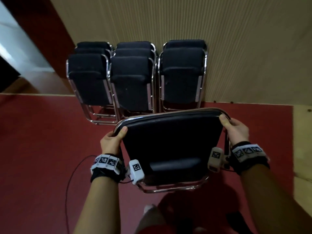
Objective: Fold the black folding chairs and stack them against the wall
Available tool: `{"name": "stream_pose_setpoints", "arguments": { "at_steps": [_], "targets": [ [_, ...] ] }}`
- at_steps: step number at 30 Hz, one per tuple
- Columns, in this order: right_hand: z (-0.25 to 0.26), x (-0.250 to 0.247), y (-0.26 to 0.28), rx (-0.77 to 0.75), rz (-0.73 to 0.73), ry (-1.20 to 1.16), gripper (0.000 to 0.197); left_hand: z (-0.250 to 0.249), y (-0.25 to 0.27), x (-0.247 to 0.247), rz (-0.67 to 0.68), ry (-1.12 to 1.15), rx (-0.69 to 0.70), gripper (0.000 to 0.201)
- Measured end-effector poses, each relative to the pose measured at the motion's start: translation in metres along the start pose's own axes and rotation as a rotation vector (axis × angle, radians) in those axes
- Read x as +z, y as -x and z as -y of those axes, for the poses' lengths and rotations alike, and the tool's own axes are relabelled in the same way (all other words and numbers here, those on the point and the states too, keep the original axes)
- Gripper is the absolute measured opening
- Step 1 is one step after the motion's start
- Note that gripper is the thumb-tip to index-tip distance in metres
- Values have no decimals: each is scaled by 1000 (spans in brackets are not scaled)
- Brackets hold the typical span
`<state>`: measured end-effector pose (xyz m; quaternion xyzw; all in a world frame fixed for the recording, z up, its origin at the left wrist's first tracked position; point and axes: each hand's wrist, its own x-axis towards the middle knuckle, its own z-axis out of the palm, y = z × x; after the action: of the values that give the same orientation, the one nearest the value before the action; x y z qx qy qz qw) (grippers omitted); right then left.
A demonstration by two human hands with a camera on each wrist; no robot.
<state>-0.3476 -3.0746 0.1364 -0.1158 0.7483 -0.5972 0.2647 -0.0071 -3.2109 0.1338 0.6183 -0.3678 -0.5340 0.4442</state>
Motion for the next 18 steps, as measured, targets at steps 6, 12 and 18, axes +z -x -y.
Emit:
{"name": "stream_pose_setpoints", "arguments": {
  "at_steps": [6,12,18],
  "targets": [
    [31,30,-89,17,-125,-56,46,-29,-108,105,138,-33,8,47],
    [55,73,-178,27,-266,-51,59,-70,-211,201,281,-113,20,23],
    [87,111,-258,24,-335,-55,48,-106,-290,279,362,-146,32,22]
  ]
}}
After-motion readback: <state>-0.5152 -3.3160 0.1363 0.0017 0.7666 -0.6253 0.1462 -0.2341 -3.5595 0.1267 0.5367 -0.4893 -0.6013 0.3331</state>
